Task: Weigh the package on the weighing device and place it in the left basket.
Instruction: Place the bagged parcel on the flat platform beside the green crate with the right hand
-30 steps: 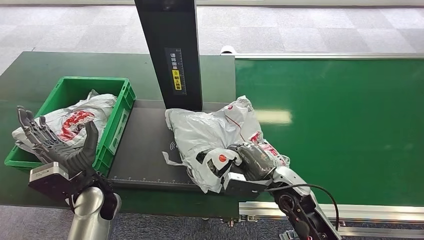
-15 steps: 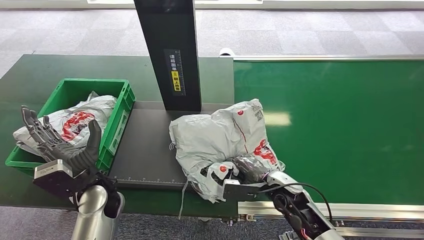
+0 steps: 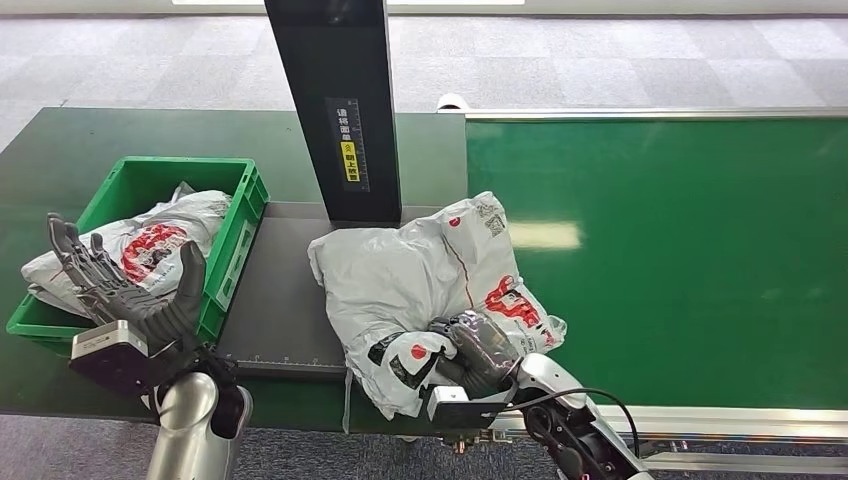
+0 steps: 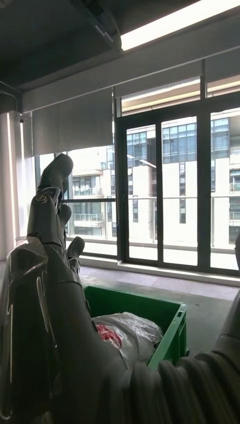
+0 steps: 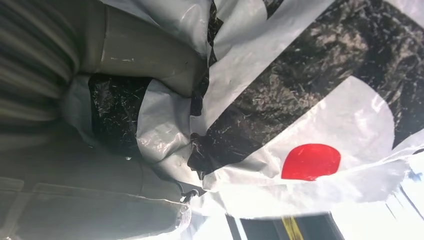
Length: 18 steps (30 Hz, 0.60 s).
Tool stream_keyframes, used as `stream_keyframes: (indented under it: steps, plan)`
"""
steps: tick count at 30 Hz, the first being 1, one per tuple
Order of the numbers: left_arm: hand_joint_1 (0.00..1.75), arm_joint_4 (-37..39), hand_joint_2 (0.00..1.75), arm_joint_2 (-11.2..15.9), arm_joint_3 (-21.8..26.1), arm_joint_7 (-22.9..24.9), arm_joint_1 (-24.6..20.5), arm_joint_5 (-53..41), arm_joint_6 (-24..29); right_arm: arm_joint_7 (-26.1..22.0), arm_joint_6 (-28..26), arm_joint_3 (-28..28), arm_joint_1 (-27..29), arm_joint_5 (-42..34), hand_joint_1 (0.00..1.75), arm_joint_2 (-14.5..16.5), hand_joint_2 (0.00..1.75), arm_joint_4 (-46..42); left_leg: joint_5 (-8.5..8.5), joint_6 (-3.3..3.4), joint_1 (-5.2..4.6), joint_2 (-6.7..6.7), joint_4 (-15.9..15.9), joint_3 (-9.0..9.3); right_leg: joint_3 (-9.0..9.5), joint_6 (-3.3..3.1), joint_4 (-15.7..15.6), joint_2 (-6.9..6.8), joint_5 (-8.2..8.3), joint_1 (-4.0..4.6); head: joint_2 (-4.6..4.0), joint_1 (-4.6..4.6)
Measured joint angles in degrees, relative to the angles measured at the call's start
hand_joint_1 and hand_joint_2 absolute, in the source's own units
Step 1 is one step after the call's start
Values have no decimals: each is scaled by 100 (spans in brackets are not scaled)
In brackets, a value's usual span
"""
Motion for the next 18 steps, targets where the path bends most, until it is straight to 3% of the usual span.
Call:
stream_keyframes:
  steps: [3, 10, 18]
  plan:
    - [0, 9, 175, 4, -53, 0, 5, 38, 0, -9, -362, -32, 8, 154, 175, 65, 175, -84, 0, 0, 0, 0, 0, -4, -4, 0, 0, 0, 0, 0, 1, -1]
    - [0, 188, 175, 6, -279, 0, -108, 78, 0, 137, 254, 176, -387, 765, 175, 273, 175, 177, 2, 0, 0, 0, 0, -6, -6, 0, 0, 0, 1, 0, 1, -1]
    - [0, 391, 175, 1, -437, 0, -219, 99, 0, 421, -77, 690, -1011, 1372, 175, 634, 175, 1215, 2, 0, 0, 0, 0, -6, -8, 0, 1, 0, 1, 0, 1, -1]
